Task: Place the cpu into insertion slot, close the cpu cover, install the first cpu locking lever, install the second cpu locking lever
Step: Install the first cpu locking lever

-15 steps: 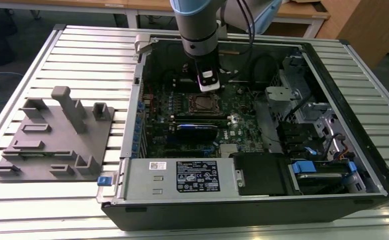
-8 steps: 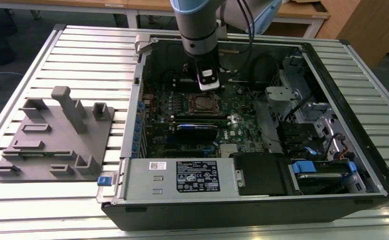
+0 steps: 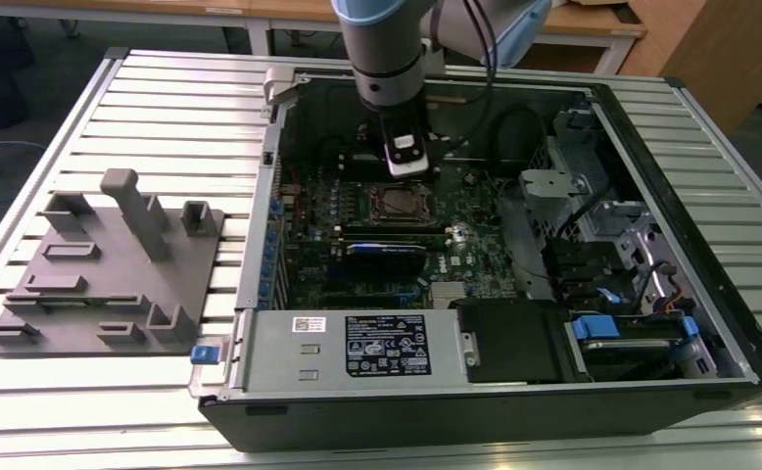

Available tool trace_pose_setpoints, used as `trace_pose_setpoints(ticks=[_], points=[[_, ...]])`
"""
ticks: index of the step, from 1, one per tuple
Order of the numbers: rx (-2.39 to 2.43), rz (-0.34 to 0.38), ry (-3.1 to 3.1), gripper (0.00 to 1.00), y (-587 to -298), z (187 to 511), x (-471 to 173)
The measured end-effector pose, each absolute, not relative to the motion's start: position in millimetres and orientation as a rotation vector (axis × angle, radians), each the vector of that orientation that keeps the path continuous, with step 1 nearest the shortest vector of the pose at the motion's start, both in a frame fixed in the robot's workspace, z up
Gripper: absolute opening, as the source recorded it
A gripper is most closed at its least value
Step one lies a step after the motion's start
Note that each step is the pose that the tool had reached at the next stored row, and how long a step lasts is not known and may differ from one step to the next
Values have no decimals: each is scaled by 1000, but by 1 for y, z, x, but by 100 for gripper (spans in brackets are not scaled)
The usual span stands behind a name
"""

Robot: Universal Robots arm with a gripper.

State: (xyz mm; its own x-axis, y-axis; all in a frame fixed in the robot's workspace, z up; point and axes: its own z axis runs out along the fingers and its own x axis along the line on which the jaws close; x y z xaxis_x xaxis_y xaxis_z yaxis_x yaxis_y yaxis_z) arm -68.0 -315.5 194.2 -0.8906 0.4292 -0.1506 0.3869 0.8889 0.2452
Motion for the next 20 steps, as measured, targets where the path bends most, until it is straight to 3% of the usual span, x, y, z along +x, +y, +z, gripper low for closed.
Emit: trace_pose_setpoints(ticks=[20], points=[[621, 317, 2847, 11, -315, 193, -71]])
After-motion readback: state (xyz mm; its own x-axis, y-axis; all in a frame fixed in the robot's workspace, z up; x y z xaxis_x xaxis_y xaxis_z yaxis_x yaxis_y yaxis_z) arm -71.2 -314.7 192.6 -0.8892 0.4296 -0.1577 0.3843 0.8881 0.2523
